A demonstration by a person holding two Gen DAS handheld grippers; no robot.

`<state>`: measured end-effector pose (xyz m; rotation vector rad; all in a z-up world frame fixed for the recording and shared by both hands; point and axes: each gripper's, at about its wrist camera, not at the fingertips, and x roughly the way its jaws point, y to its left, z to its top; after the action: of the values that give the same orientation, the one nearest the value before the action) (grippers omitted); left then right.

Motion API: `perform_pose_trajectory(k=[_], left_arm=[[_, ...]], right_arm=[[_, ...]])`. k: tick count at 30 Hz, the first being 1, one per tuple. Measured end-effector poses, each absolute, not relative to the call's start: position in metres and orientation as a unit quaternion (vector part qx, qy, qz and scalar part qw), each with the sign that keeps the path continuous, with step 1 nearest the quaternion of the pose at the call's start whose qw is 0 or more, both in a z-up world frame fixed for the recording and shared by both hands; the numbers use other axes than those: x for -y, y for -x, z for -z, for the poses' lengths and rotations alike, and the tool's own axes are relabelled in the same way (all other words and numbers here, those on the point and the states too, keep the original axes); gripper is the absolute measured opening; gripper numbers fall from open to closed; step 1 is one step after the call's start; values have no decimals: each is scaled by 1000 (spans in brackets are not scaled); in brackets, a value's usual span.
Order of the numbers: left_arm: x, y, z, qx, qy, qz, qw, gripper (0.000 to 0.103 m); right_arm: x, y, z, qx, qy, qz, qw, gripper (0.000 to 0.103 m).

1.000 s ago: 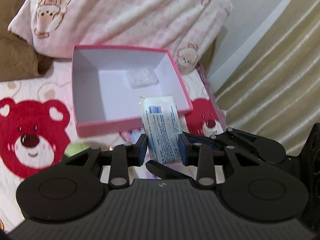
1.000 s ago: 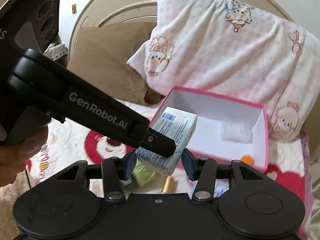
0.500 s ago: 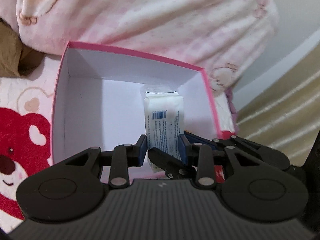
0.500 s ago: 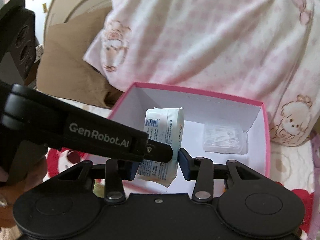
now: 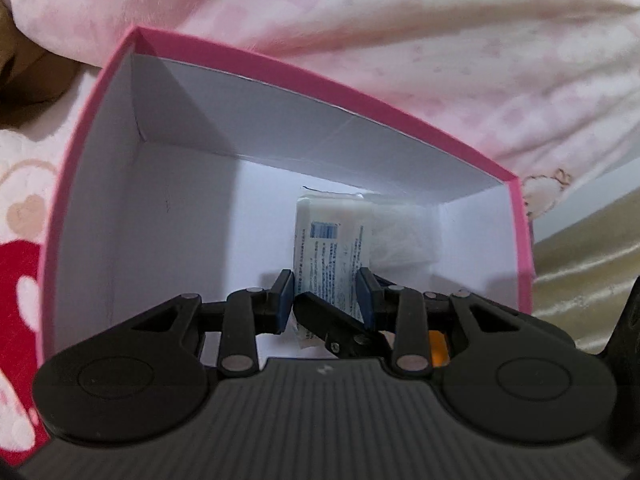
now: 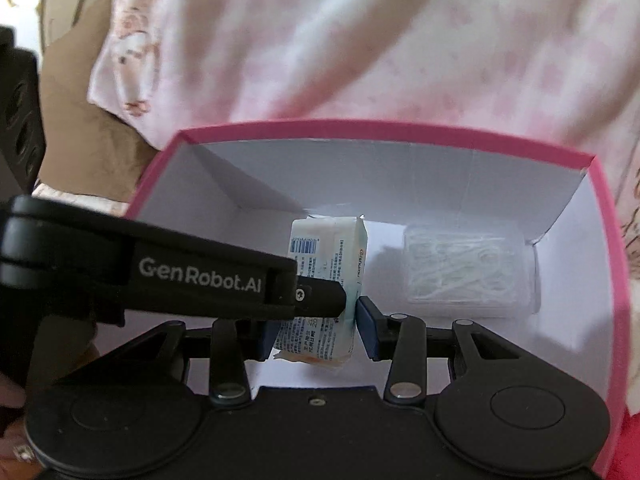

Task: Organize objects
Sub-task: 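Carry the white packet with the left gripper and lower it into the pink box, then open the left gripper and withdraw it from the pink box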

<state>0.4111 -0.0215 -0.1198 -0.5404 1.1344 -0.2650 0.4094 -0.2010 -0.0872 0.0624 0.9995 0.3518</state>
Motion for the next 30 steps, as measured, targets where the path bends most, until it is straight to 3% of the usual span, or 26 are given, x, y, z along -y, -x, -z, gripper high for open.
perform_pose_trajectory(k=[11,19,24,30], left_arm=[[41,-428,144,-553,267,113,781,26],[61,-432,140,-554,255,108,785,20],[62,-431,136,-543,245,91,798,21],[56,-411,107,-548,204,115,803,29]], right_arm=[[214,-438,111,-544,-69,-121,827,48],[215,-430,104,-532,-25,-102,840,47],[220,-424,99,-526,-35,-120,841,47],[223,-383,76,-496,-18,-137,857,48]])
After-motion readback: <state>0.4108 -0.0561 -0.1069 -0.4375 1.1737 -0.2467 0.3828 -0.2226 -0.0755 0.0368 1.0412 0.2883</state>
